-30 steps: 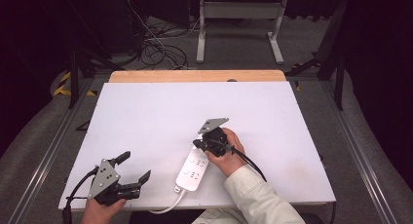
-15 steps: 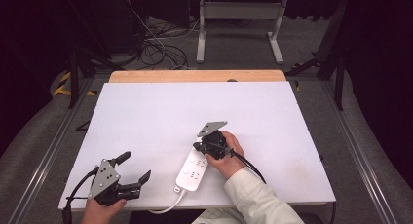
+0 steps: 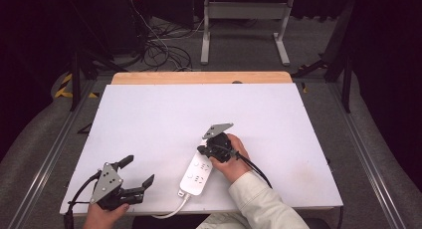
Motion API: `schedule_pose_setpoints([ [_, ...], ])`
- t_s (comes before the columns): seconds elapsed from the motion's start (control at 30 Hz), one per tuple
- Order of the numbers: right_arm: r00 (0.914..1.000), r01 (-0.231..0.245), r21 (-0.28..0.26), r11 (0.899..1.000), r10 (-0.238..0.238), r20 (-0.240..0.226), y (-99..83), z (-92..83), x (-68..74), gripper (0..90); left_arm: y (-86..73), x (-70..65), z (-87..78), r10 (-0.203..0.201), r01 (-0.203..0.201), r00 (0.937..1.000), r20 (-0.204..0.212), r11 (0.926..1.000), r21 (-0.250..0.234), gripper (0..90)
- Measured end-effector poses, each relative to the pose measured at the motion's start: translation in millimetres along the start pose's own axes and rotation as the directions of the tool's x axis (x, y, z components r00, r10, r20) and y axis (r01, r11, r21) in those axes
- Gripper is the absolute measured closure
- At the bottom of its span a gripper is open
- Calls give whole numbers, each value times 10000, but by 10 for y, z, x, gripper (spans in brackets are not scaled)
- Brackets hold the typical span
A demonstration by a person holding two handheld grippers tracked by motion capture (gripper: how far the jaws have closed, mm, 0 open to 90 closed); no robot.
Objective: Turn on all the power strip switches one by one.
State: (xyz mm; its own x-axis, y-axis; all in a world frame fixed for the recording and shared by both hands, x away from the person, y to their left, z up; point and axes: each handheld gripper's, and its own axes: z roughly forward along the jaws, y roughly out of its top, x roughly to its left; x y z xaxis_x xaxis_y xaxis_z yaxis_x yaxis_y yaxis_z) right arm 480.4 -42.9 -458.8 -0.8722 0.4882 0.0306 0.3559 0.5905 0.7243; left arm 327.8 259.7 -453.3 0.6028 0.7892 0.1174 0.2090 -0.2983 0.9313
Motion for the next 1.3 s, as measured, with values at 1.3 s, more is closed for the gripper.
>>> schedule_pose_setpoints([
  [1.3, 9998, -152, -1040, 9945, 165, 109, 22, -172, 35, 900, -3, -1, 8, -46, 46, 10000, 10, 10000, 32, 145],
])
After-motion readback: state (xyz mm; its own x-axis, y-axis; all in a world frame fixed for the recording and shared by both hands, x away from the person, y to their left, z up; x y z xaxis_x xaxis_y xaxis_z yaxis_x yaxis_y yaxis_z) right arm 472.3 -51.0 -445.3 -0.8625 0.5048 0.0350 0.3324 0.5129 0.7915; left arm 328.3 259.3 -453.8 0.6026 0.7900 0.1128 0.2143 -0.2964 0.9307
